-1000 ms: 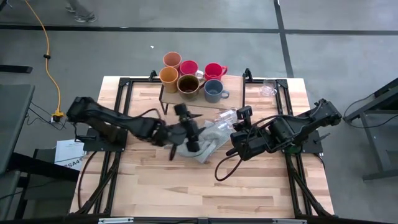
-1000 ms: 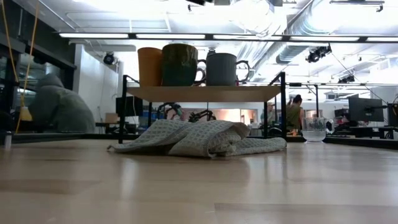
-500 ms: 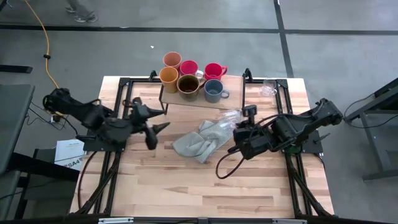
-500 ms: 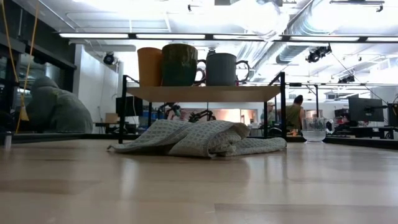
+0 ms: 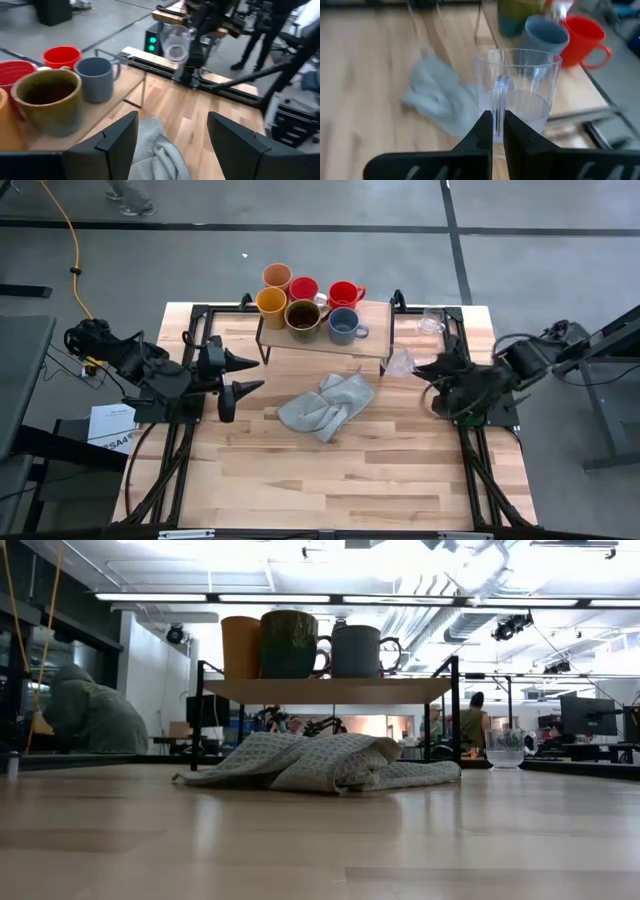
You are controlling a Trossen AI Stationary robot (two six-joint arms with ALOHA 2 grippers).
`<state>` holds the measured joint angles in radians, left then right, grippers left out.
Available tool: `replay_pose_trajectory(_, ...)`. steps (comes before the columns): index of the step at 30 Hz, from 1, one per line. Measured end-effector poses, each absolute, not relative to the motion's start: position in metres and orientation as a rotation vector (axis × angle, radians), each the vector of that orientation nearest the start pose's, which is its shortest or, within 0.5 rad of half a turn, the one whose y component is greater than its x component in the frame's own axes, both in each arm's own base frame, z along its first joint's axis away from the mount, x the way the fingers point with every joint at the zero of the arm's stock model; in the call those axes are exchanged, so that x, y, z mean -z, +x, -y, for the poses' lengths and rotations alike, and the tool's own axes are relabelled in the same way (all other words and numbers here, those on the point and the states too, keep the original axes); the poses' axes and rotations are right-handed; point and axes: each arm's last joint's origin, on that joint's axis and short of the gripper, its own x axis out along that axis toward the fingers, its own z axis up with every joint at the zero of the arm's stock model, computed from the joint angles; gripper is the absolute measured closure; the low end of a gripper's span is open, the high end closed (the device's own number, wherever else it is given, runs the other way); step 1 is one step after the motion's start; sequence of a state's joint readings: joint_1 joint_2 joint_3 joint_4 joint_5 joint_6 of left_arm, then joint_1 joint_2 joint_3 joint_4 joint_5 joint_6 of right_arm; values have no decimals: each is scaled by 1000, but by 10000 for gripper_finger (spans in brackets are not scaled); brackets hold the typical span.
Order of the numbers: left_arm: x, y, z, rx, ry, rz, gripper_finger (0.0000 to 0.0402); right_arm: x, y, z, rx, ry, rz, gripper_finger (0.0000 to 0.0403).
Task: Stack small to large cups/mugs on shelf
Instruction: Put the left transparent mug on the shelf
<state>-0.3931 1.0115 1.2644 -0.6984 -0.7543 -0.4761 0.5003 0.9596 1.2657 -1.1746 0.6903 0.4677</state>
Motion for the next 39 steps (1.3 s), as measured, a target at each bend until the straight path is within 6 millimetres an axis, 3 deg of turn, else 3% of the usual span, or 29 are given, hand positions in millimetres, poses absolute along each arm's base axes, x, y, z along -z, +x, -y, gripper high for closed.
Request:
replay_pose_trajectory(9,-417,179,53,-387,-217,-215,177,-341,117,-31,380,39,-133,403)
replay_pose_trajectory(18,-421,180,54,-381,-226,-179,177,-291,126,-6,585,46,198,403)
replay_pose_trajectory(24,-421,180,54,-382,-229,-178,176,-277,131,10,667,87,205,403)
replay_pose_trajectory(29,-421,180,54,-385,-233,-177,176,-279,137,26,723,106,164,403)
replay_pose_trajectory(39,-421,180,54,-385,-234,-177,176,-283,163,69,665,123,-5,403)
